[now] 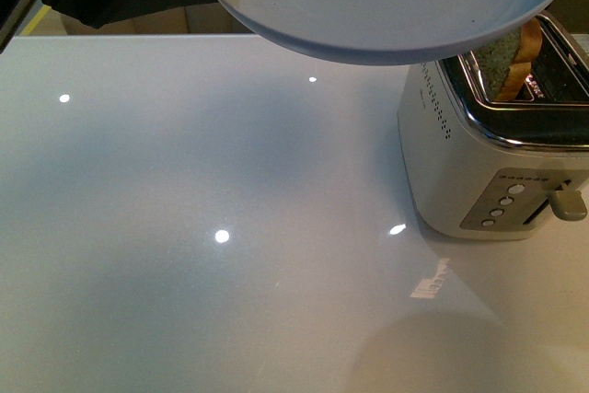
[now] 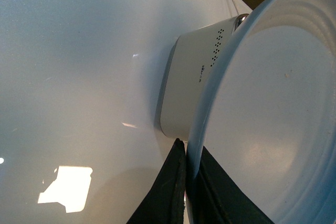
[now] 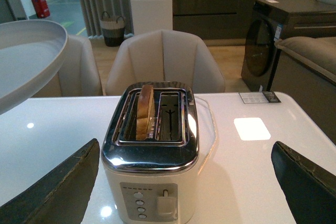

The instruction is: Left arm holds plate, right arm toasts bread

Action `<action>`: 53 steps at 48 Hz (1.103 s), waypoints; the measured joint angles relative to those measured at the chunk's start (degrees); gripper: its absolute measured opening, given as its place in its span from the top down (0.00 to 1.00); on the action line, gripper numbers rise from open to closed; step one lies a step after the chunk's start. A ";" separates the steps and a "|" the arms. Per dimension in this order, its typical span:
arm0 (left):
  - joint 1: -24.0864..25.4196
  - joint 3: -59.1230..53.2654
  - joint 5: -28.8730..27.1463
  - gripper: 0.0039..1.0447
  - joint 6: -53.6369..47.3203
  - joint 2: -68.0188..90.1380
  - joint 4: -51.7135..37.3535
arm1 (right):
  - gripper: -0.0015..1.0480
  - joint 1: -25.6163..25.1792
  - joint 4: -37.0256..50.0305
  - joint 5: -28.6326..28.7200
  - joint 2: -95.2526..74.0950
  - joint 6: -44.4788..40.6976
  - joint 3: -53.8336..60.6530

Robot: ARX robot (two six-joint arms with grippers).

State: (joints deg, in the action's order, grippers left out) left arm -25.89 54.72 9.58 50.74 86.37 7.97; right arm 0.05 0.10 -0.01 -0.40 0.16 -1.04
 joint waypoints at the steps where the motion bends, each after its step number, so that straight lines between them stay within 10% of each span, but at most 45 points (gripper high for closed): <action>1: 0.00 0.00 -0.02 0.97 0.00 0.00 0.00 | 0.09 0.00 0.00 0.00 0.02 0.00 0.00; 13: -0.90 3.48 -13.66 0.97 2.40 0.20 9.31 | 0.09 0.00 0.00 -0.02 0.04 0.00 0.00; 26: 1.77 4.07 -11.37 0.97 3.98 0.20 9.70 | 0.09 0.00 0.00 0.00 0.09 0.00 0.00; 53: 29.48 -4.90 -3.17 0.97 -7.63 17.55 -10.71 | 0.09 0.00 0.00 0.00 0.09 0.00 0.00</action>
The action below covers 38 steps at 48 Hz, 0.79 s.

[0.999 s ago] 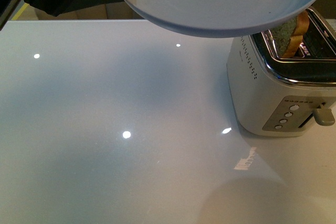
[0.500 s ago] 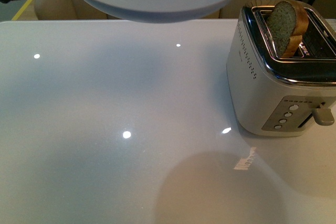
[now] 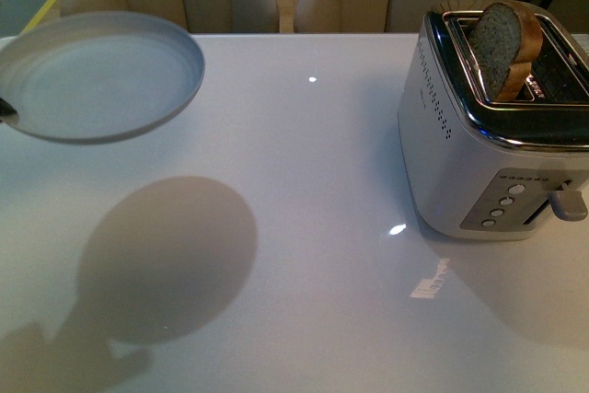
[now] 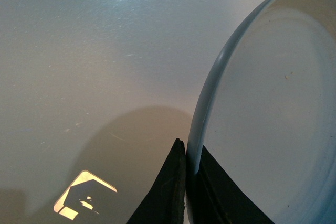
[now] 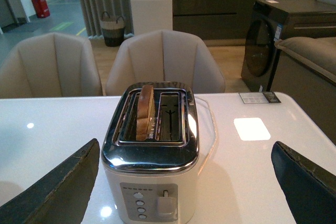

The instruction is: Left arm holds plate, right arm toasts bread

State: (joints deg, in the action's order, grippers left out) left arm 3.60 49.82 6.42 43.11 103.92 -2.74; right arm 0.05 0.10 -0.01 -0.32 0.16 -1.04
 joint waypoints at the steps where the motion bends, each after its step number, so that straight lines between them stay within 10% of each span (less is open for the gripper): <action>1: 0.24 -0.20 0.00 0.97 0.07 0.59 -0.57 | 0.09 -0.02 0.00 0.00 0.00 0.00 0.00; 38: 6.95 -7.10 2.58 0.97 2.84 27.63 -28.94 | 0.09 0.00 0.00 0.02 0.00 0.00 0.00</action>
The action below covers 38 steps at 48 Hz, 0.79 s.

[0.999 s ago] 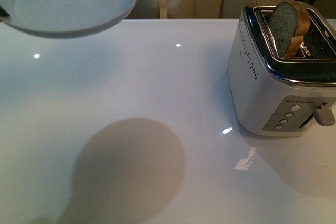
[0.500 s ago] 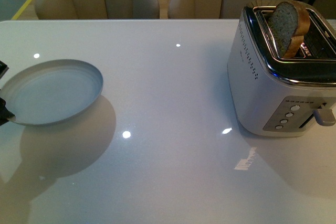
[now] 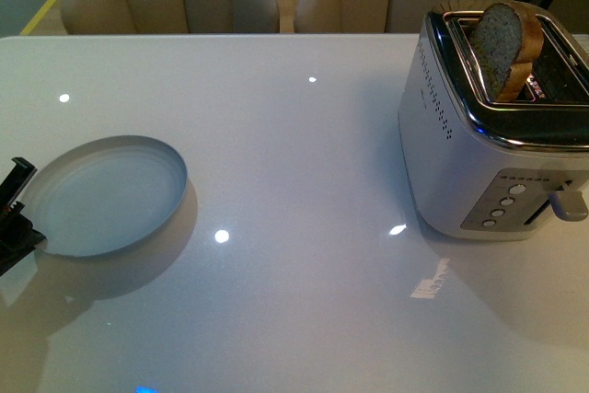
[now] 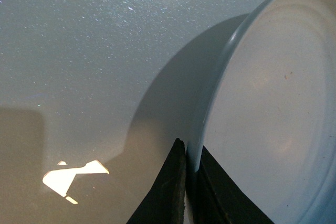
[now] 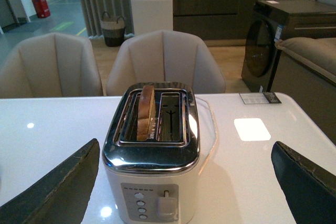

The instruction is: Left arm holds plate, right arm toasts bread

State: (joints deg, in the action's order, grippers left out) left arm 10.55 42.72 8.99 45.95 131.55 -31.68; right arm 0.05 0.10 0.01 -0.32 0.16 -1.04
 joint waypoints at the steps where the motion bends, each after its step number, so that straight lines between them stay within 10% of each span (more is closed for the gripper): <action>1: 0.07 0.00 0.02 0.97 -0.13 0.46 -0.48 | 0.09 0.00 0.00 -0.02 0.00 0.00 0.00; 24: -1.16 -0.17 0.50 0.97 0.44 5.60 -10.34 | 0.09 0.00 0.00 -0.02 0.00 0.00 0.00; 38: -0.42 -2.84 1.57 0.43 -0.74 0.52 -9.92 | 0.09 0.00 0.00 0.00 0.00 0.00 0.00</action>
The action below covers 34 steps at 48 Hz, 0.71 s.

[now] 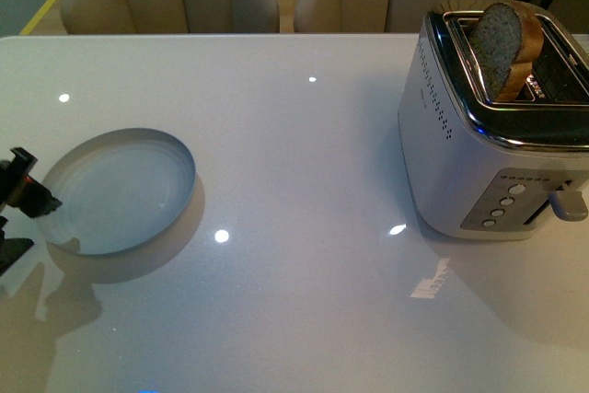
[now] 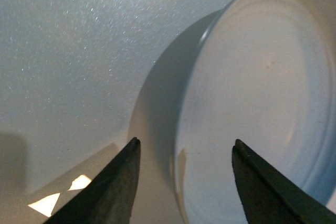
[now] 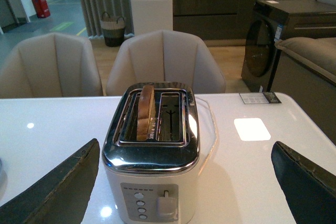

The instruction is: Left arm holds plate, right arm toasts bread

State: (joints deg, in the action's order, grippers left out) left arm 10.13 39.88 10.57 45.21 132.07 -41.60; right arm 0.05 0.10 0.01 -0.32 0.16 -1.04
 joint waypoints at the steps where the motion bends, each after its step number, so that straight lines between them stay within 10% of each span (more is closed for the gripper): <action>1: 0.22 -0.42 0.00 0.38 -0.44 -1.46 0.17 | 0.09 0.00 0.00 -0.02 0.00 0.00 0.00; 12: 1.42 -4.17 0.42 0.05 -7.32 -15.61 4.55 | 0.09 0.00 0.00 0.00 0.00 0.00 0.00; 34: -10.03 -4.87 -3.13 0.07 -10.62 -51.34 26.16 | 0.09 0.00 0.00 -0.02 0.00 0.00 0.00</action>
State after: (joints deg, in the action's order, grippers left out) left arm 0.10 35.00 7.44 34.59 80.73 -15.44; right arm 0.05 0.10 -0.01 -0.32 0.16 -1.04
